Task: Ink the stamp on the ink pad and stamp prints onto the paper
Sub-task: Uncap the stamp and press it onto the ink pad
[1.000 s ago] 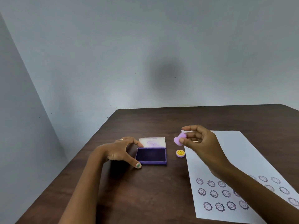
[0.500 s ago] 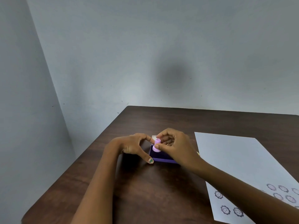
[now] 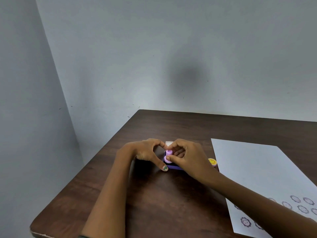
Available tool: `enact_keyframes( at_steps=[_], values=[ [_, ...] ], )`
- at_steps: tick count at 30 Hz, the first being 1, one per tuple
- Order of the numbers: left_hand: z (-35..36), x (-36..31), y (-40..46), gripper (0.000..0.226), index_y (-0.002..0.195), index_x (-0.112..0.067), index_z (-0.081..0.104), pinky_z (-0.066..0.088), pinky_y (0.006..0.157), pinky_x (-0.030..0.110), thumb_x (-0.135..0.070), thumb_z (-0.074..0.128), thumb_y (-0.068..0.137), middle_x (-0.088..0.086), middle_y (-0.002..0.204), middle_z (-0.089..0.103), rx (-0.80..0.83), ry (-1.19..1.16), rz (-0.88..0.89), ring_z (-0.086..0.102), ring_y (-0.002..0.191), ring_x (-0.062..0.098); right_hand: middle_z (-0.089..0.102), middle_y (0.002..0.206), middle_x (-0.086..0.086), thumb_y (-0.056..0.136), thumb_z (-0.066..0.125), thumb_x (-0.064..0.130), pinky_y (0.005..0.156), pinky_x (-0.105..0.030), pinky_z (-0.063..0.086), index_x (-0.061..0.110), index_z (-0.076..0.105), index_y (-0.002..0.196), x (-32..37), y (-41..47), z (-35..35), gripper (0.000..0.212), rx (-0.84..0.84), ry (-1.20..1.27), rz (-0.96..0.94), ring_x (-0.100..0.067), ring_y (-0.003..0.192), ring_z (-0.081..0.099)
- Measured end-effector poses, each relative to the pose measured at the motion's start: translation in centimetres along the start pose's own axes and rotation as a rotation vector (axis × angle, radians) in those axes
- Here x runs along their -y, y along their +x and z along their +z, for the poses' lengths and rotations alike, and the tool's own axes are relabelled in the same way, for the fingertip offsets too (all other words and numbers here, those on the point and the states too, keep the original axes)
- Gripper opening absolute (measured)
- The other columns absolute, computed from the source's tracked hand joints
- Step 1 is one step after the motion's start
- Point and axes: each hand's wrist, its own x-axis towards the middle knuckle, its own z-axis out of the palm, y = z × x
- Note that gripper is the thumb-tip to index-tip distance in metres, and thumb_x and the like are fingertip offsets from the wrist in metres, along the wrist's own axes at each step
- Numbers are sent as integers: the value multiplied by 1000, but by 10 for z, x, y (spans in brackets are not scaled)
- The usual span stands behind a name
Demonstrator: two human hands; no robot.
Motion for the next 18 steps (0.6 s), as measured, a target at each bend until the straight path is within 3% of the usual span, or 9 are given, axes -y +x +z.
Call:
enact_keyframes(
  at_steps=[2,5,8,11,15,18],
  values=[
    [0,0,0,63,113,-40,54,37,102,32,-35,87,60,-6,135,42,1,-5,2,43,120,17,67,73,9,72,76,17,66,-16,54,15,70,84,1,-1,0,13,-4,-7,-12,-2,65,64],
    [0,-1,-1,60,110,-41,53,37,103,33,-34,87,61,-6,136,42,3,-9,2,43,120,18,63,71,13,73,76,15,63,-4,46,14,70,85,3,-2,-1,13,0,-10,-32,7,63,60],
    [0,-2,-2,60,110,-41,52,35,100,31,-33,86,62,-7,136,39,9,-11,-1,40,121,17,64,71,12,73,75,13,62,-1,44,12,71,85,2,-3,-1,13,-1,2,-37,14,64,59],
    [0,-3,-3,61,114,-38,53,35,104,33,-32,86,63,-5,138,40,10,-8,-3,41,123,18,72,81,2,75,73,17,64,-7,46,14,71,90,1,-3,0,15,15,-62,-57,2,63,59],
    [0,-4,-3,61,114,-38,54,35,104,34,-32,86,63,-6,137,42,9,-3,4,41,123,18,70,97,0,82,62,20,72,-26,48,15,68,97,-1,-9,-1,17,18,-259,-178,-11,83,55],
    [0,-4,-3,61,114,-38,55,34,107,35,-32,87,62,-7,136,42,1,0,5,40,124,17,71,100,0,79,55,15,74,-30,46,14,68,102,0,-16,-7,26,24,-348,-255,-16,89,56]
  ],
)
